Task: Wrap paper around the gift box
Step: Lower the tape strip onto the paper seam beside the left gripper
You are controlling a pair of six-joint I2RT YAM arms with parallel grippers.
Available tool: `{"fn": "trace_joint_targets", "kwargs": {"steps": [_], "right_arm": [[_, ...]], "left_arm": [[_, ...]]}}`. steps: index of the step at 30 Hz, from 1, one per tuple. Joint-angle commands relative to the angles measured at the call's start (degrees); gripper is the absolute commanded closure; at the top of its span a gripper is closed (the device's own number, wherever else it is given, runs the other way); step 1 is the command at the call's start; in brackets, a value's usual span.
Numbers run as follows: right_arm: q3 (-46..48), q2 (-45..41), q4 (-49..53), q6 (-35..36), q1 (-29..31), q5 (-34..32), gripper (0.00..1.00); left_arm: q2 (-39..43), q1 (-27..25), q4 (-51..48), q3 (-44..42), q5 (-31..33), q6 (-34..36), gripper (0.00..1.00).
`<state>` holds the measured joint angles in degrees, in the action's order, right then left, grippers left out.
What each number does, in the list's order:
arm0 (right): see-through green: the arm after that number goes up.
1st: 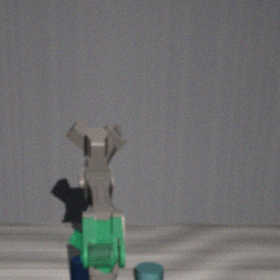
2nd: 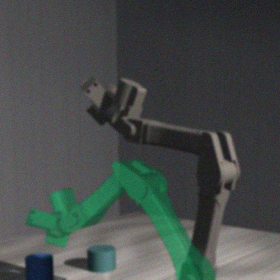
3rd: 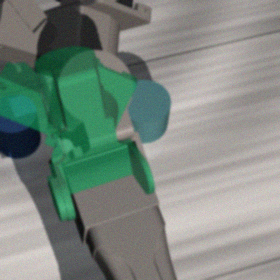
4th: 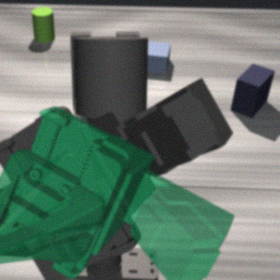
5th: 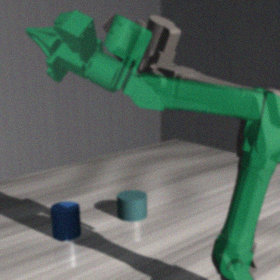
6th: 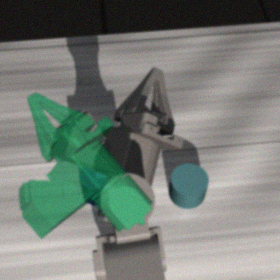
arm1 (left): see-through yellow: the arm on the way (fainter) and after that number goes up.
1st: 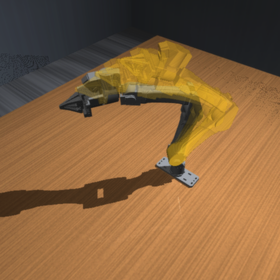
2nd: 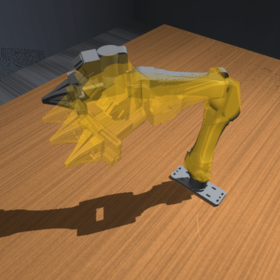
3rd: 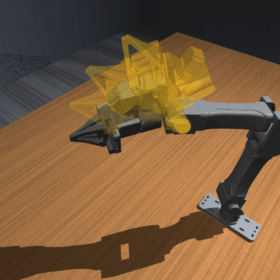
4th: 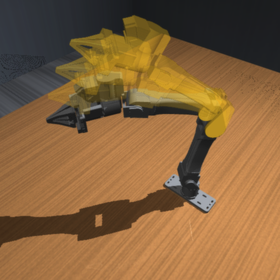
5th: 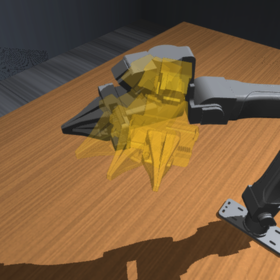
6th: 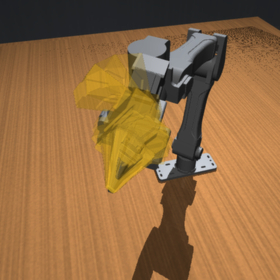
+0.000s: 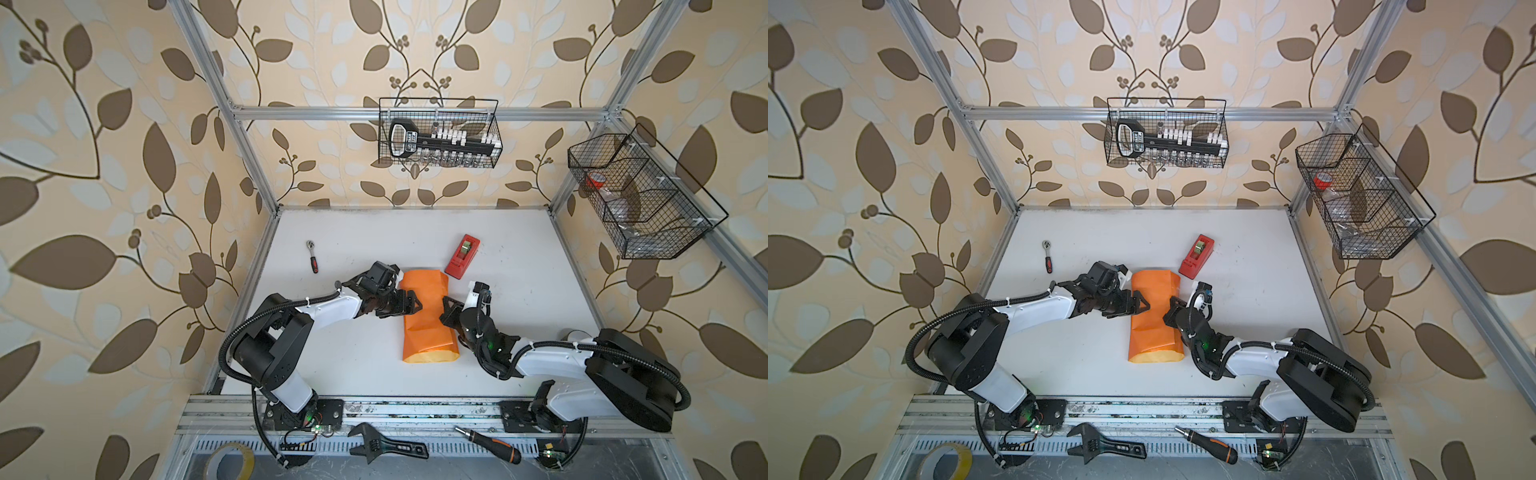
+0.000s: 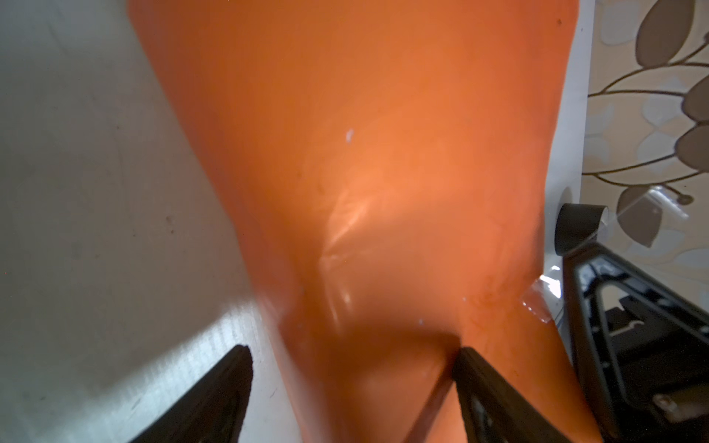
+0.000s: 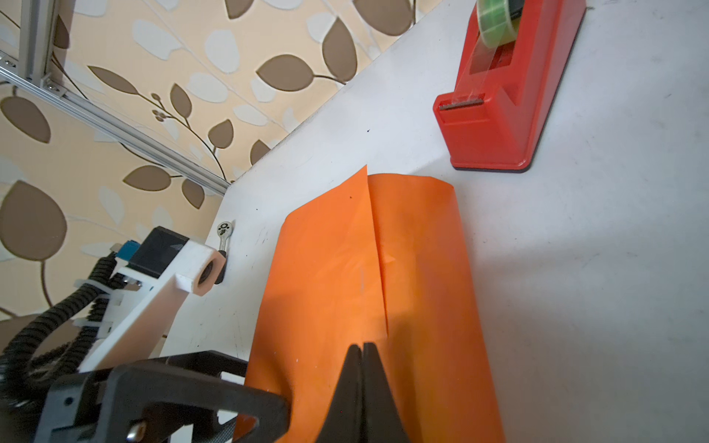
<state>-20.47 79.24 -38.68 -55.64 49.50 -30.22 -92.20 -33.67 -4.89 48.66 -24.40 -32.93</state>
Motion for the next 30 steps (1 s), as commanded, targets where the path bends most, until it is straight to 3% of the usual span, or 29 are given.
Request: {"fn": "trace_joint_targets", "kwargs": {"steps": [1,30], "right_arm": [[-1.2,0.9,-1.6,1.1,0.2,-0.4,1.0],[1.3,1.5,1.4,5.8,-1.0,3.2,1.0]], "left_arm": [[-3.2,-0.2,-6.8,-1.4,5.9,2.0,0.16],[-3.5,-0.2,-5.9,-1.6,5.3,1.9,0.16]]}}
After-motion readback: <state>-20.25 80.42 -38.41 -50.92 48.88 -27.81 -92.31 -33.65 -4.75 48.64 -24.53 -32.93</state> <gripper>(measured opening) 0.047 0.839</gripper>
